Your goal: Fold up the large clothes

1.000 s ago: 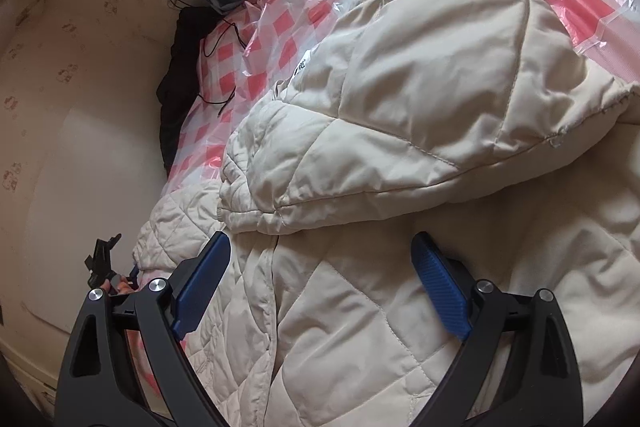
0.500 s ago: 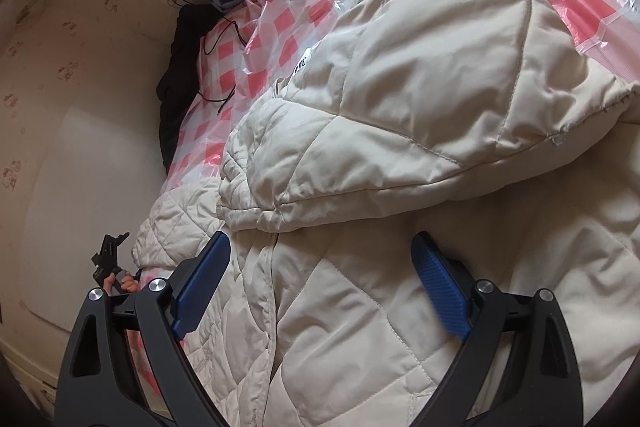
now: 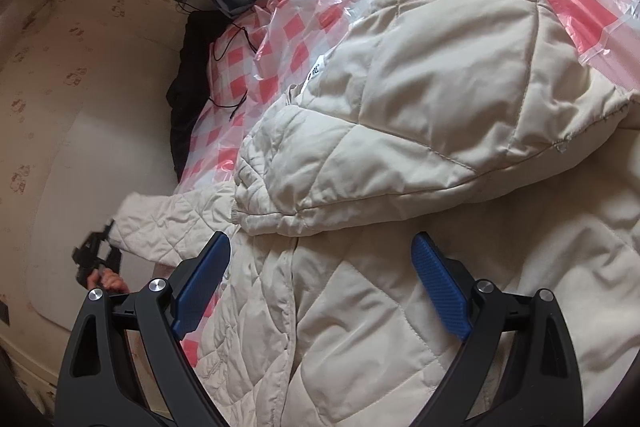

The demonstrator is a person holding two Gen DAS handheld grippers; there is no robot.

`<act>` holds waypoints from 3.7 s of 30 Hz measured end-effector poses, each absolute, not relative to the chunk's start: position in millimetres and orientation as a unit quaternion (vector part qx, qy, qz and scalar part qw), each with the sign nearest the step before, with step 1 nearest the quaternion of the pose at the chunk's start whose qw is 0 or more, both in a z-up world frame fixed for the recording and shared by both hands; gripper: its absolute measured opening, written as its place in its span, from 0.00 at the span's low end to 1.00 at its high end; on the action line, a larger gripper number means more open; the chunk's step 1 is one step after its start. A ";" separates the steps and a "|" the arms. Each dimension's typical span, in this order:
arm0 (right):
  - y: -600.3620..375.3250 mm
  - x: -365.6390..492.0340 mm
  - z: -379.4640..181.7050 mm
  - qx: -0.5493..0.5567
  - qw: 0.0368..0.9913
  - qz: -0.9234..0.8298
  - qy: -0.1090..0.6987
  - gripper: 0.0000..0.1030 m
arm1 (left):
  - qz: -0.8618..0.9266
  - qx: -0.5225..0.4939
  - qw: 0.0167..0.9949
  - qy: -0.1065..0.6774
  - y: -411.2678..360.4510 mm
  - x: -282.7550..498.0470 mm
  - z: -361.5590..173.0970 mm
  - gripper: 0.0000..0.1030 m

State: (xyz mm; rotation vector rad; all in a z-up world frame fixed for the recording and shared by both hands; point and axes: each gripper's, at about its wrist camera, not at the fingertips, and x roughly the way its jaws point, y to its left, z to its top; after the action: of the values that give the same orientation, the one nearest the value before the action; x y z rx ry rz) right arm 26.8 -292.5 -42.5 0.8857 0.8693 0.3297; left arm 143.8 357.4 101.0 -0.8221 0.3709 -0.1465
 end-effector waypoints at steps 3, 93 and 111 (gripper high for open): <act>-293.6 26.2 -39.0 0.416 0.801 0.156 0.402 0.86 | -0.151 -0.385 0.895 0.165 305.9 145.2 136.6 0.16; -347.6 57.3 20.6 0.262 0.905 0.032 0.334 0.66 | -0.201 -0.263 0.846 0.417 99.8 99.0 -38.4 0.93; -378.4 -200.8 -37.2 0.367 0.772 0.167 0.492 0.80 | -0.215 -0.361 0.785 0.455 288.4 -200.7 -44.6 0.93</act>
State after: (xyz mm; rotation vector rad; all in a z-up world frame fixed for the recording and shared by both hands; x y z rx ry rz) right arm -200.8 -378.4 -37.2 0.7957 1.0658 0.3623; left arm -200.7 288.4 -44.6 -0.7791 0.9806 -0.4639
